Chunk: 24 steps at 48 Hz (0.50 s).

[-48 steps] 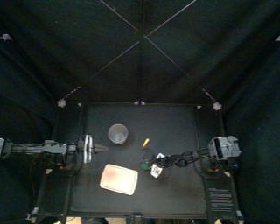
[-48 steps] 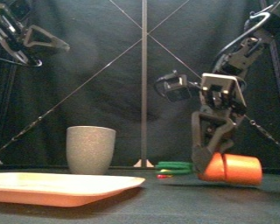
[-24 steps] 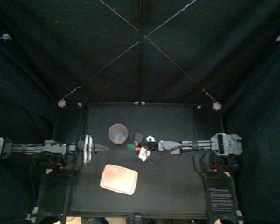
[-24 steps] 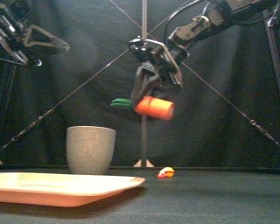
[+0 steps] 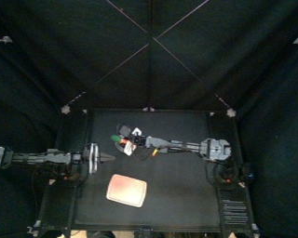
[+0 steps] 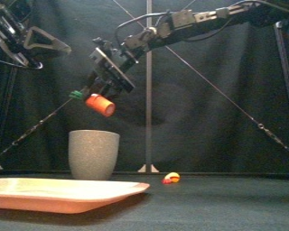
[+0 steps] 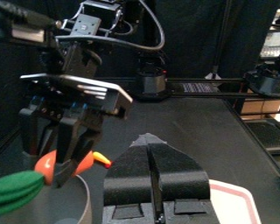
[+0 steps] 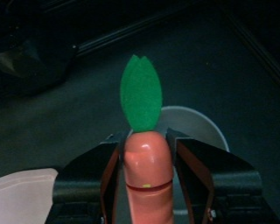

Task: Pick the carrot then place it in the grey bowl
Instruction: Place carrot in the grey bowl

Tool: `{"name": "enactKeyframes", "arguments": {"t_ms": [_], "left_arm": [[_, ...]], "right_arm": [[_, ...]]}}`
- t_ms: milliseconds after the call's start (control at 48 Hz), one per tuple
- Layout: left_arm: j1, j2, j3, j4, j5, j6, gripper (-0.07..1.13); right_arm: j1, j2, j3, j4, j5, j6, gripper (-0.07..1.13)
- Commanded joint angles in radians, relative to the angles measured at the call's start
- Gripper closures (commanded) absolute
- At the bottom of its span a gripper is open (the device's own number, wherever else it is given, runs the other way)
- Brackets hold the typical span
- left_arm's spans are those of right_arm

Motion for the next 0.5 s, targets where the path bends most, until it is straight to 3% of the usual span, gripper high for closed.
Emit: {"name": "enactKeyframes", "arguments": {"t_ms": [21, 250, 500], "left_arm": [[-0.002, 0.000, -0.015, 0.002, -0.003, 0.000, 1.09], [-0.002, -0.005, -0.015, 0.003, -0.002, 0.000, 1.09], [-0.002, -0.005, -0.014, 0.002, -0.002, 0.000, 1.09]], "right_arm": [[-0.005, 0.021, -0.120, -0.005, 0.078, -0.032, 0.69], [-0.006, 0.080, -0.218, -0.009, 0.178, -0.083, 0.62], [-0.011, 0.078, -0.193, -0.035, 0.204, -0.078, 0.30]]}}
